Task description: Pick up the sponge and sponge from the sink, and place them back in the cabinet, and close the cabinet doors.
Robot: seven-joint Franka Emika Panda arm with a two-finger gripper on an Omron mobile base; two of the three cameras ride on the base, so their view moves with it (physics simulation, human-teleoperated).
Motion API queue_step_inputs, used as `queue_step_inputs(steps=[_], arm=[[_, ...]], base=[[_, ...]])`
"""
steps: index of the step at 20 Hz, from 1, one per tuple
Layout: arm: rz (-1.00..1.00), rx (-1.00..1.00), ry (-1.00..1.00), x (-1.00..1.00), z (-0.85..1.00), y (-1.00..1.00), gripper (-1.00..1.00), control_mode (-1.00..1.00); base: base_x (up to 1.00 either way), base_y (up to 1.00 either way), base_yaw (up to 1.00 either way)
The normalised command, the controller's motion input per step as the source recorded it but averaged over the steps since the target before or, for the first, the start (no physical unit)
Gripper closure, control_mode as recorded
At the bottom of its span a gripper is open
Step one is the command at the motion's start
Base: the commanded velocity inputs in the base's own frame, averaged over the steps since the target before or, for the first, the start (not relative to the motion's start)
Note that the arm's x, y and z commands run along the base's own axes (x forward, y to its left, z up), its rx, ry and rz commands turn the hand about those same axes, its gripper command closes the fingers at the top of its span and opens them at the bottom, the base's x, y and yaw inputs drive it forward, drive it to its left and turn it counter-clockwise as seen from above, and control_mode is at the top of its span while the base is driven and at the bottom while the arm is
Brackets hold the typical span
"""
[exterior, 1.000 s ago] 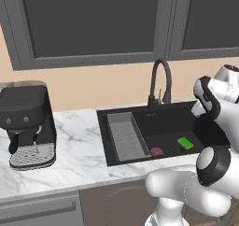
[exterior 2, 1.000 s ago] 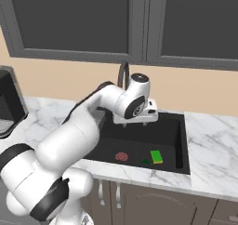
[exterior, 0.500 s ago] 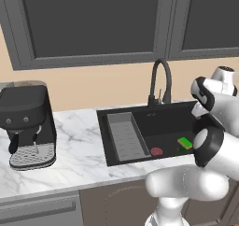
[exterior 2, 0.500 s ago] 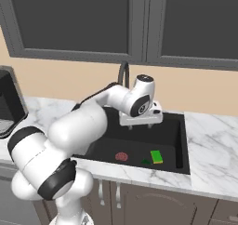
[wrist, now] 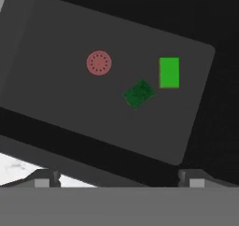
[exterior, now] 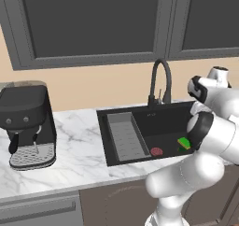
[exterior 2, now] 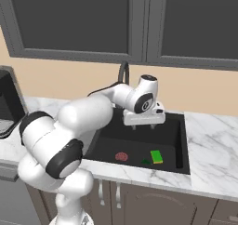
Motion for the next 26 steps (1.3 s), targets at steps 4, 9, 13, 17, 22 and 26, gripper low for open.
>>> queue_step_inputs(steps=[4,9,13,17,22,26], arm=[[0.0,0.0,0.04,0.33,-0.17,-0.03,-1.0,-1.0],[0.0,0.0,0.03,0.33,-0.19,-0.07,-1.0,-1.0],[0.0,0.0,0.0,0.27,-0.26,-0.12,-1.0,-1.0],[0.0,0.0,0.0,0.25,-0.23,-0.21,-1.0,-1.0],[0.0,0.0,0.0,0.24,-0.19,-0.2,-1.0,-1.0],[0.0,0.0,0.0,0.24,-0.19,-0.21,-1.0,-1.0]], base=[[0.0,0.0,0.0],[0.0,0.0,0.0],[0.0,0.0,0.0],[0.0,0.0,0.0],[0.0,0.0,0.0],[0.0,0.0,0.0]])
